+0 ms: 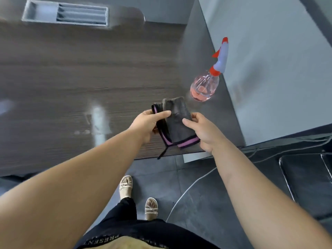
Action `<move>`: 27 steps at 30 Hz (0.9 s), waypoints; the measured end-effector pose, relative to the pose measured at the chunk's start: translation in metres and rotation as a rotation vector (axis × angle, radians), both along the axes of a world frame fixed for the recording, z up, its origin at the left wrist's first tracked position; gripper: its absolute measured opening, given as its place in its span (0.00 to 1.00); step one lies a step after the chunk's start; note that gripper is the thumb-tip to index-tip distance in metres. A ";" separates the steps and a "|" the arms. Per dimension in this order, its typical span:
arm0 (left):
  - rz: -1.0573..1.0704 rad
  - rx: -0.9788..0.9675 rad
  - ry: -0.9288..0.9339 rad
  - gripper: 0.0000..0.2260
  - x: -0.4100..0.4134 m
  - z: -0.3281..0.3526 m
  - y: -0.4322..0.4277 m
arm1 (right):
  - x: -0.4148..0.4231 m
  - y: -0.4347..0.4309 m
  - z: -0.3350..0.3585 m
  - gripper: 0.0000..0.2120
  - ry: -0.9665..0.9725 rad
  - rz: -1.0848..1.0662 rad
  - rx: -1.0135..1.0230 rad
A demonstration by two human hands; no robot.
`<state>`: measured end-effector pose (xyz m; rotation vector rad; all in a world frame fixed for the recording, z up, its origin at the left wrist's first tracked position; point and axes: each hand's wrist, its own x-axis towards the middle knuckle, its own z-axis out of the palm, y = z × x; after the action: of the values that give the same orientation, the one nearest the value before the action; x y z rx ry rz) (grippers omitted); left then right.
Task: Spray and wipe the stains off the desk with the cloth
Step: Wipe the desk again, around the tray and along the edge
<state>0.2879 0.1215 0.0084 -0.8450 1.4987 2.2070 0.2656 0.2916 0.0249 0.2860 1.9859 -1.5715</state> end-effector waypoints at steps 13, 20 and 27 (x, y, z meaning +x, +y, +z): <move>0.043 -0.150 0.022 0.19 -0.078 0.026 -0.076 | -0.052 -0.056 -0.001 0.18 0.179 -0.594 0.195; 0.298 -0.201 0.012 0.18 -0.108 0.020 -0.082 | -0.099 -0.037 -0.018 0.51 0.215 -0.772 0.395; 0.476 -0.260 -0.126 0.23 -0.152 0.021 -0.090 | -0.130 -0.029 -0.032 0.32 0.426 -0.748 0.290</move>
<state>0.1362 0.0312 0.0289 -1.5316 1.6804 2.2361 0.1353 0.2630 -0.0072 0.9707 2.6335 -1.8830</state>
